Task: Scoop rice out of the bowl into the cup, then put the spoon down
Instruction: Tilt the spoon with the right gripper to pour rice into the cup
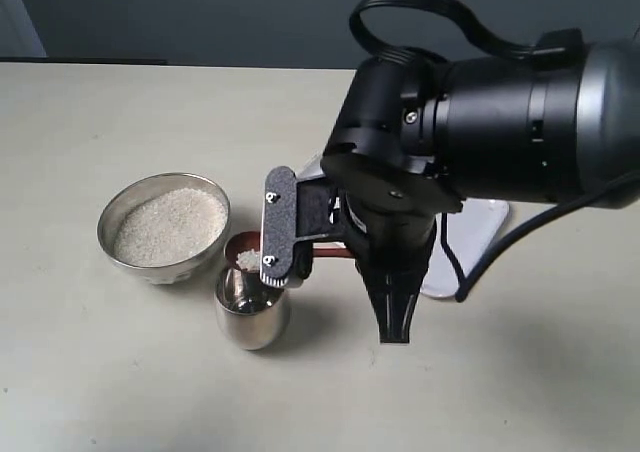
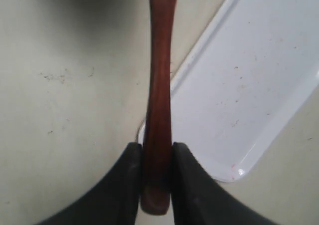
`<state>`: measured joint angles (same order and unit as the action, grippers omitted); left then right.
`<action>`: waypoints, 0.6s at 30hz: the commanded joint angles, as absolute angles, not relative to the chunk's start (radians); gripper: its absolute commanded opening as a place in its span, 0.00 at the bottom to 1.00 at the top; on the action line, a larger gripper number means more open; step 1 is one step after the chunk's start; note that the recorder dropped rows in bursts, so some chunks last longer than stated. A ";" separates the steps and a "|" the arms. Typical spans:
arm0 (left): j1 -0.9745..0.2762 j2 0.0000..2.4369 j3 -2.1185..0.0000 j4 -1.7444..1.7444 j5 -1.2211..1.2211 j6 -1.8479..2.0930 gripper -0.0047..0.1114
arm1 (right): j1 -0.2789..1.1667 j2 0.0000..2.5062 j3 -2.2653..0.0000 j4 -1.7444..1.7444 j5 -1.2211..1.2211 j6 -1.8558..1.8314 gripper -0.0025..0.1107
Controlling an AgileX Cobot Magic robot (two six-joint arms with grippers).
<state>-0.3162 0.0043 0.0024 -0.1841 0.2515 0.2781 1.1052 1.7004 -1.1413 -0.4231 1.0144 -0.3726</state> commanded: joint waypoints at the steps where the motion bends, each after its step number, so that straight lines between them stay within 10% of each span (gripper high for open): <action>1: -0.321 0.000 0.000 -0.185 0.239 0.272 0.04 | 1.106 1.687 -1.137 -0.440 1.010 -0.343 0.02; 18: -0.321 0.000 0.000 -0.185 0.239 0.272 0.04 | 1.141 1.656 -1.100 -0.488 1.006 -0.276 0.02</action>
<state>-0.3162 0.0043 0.0024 -0.1841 0.2515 0.2781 1.1167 1.6665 -1.1061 -0.4671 1.0070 -0.2956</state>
